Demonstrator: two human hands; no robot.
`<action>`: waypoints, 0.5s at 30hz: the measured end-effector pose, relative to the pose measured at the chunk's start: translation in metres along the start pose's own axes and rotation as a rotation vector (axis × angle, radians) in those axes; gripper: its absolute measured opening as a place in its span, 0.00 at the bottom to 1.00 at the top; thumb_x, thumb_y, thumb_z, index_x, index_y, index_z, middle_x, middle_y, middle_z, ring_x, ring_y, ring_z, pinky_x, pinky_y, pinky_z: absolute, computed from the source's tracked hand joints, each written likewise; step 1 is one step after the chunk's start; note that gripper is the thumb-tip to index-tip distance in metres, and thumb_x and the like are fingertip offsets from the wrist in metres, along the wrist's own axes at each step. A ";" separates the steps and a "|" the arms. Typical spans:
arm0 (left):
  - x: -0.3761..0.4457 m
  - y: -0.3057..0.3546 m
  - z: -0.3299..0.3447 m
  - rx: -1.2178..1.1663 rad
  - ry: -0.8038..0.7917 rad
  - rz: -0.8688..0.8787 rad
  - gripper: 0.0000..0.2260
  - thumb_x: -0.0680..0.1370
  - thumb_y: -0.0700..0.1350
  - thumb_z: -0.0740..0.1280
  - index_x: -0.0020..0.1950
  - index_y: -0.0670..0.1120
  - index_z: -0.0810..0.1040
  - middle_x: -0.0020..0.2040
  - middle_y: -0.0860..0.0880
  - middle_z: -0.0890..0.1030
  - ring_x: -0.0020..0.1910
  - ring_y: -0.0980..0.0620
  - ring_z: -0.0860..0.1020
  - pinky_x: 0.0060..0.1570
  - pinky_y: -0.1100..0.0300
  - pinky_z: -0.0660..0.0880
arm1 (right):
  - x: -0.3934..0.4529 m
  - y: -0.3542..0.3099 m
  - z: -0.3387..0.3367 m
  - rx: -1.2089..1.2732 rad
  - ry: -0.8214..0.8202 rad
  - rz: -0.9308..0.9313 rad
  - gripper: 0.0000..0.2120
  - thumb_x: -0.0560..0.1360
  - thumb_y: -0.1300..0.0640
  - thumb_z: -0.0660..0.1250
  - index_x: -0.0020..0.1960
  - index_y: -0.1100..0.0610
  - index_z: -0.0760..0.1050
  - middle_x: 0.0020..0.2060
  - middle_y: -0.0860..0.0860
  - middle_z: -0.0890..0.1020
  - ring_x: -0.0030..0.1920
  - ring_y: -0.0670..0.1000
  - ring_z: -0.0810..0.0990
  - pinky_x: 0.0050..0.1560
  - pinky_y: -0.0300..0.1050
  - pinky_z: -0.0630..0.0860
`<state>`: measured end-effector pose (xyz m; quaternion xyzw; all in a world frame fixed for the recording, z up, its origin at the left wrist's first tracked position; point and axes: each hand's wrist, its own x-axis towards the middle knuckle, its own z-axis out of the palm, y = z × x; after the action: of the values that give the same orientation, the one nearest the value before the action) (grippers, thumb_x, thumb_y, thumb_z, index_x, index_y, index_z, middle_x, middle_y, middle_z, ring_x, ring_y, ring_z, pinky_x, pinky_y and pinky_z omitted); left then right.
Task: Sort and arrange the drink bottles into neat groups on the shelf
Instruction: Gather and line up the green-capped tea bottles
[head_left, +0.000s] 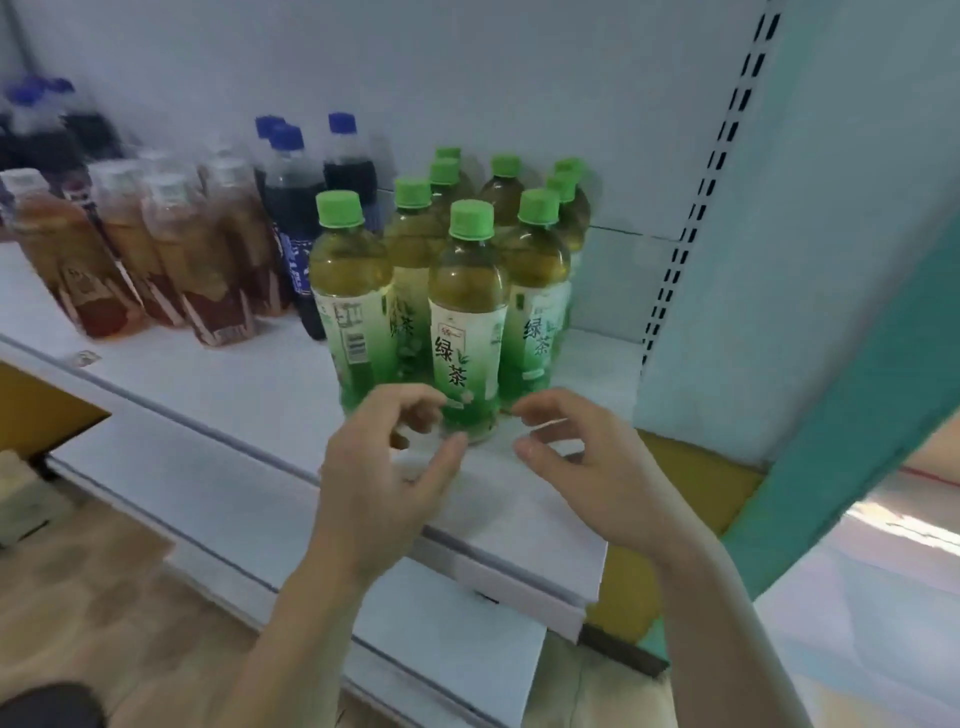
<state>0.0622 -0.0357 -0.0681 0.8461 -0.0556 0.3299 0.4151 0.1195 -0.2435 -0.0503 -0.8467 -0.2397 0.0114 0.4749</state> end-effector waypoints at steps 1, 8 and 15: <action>0.001 0.006 0.007 0.025 -0.108 0.016 0.12 0.76 0.48 0.75 0.57 0.51 0.79 0.50 0.59 0.80 0.52 0.57 0.79 0.48 0.68 0.73 | 0.005 0.003 -0.002 0.036 0.019 -0.013 0.09 0.80 0.51 0.69 0.59 0.43 0.77 0.55 0.38 0.81 0.55 0.38 0.79 0.50 0.35 0.77; 0.001 0.014 0.042 0.151 -0.398 0.093 0.12 0.76 0.48 0.73 0.59 0.50 0.79 0.52 0.56 0.80 0.49 0.58 0.76 0.50 0.65 0.73 | 0.019 0.017 -0.004 0.145 0.080 -0.084 0.09 0.80 0.58 0.69 0.57 0.46 0.78 0.51 0.39 0.83 0.51 0.41 0.83 0.48 0.37 0.80; 0.010 0.027 0.049 0.095 -0.376 -0.015 0.11 0.77 0.43 0.73 0.58 0.50 0.81 0.50 0.57 0.83 0.50 0.60 0.80 0.49 0.67 0.74 | 0.026 0.034 -0.011 0.226 0.106 -0.045 0.08 0.79 0.61 0.69 0.55 0.50 0.79 0.46 0.41 0.84 0.46 0.46 0.84 0.48 0.52 0.83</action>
<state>0.0852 -0.0874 -0.0657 0.9118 -0.1103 0.1654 0.3593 0.1585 -0.2559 -0.0662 -0.7816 -0.2304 -0.0168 0.5795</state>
